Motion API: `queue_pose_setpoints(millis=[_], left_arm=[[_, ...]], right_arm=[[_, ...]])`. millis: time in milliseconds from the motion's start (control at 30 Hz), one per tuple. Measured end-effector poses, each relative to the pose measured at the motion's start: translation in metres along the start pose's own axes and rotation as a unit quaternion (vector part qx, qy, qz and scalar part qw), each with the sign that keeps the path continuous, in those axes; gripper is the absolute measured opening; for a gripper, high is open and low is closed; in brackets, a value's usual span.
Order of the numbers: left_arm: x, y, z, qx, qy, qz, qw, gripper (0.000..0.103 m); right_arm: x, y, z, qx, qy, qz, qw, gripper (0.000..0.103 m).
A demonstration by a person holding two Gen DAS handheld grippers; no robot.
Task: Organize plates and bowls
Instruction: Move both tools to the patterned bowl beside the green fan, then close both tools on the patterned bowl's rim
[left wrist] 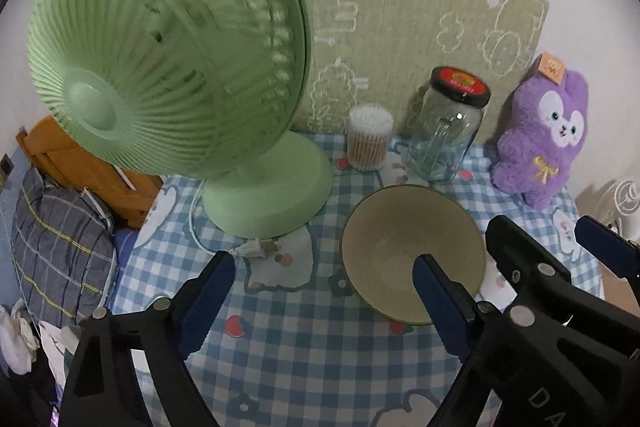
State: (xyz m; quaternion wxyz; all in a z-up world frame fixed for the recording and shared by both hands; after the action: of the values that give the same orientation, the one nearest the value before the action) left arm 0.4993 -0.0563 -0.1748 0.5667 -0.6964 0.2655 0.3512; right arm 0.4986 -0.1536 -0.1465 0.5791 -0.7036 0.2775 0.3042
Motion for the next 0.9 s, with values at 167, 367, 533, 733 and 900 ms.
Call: queue_pose_setpoints(millis=[167,367,533,733,900], left_arm=[[0.021,0.004,-0.003,-0.003,0.009,0.019,0.9998,0.080],[0.047,0.007,-0.012,0.009,0.006,0.034,0.9993,0.065],[0.067,0.010,-0.017,0.023,0.004,0.049,0.9985,0.054],[0.078,0.014,-0.018,0.030,0.006,0.052,0.9982,0.050],[0.084,0.016,-0.021,0.034,0.007,0.062,0.9975,0.036]], right_arm=[[0.021,0.004,-0.001,0.007,-0.008,0.012,1.000,0.069],[0.049,0.009,-0.003,0.011,-0.011,0.032,0.999,0.059],[0.070,0.015,-0.001,0.018,-0.021,0.049,0.998,0.054],[0.082,0.019,0.000,0.020,-0.022,0.060,0.998,0.042],[0.089,0.022,-0.001,0.024,-0.022,0.069,0.997,0.024]])
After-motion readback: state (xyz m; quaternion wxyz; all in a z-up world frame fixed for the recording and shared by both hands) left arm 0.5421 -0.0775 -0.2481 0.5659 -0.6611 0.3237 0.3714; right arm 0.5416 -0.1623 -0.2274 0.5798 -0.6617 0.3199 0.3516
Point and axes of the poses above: each gripper's, at about its wrist camera, not at the fingertips, and x roughly the way its jaws point, z to its left, y to its underside, the point moved 6 cm from there along x, roughly the way its jaws point, and after that the axes turned 13 degrees about -x, right-handed, at the moved point
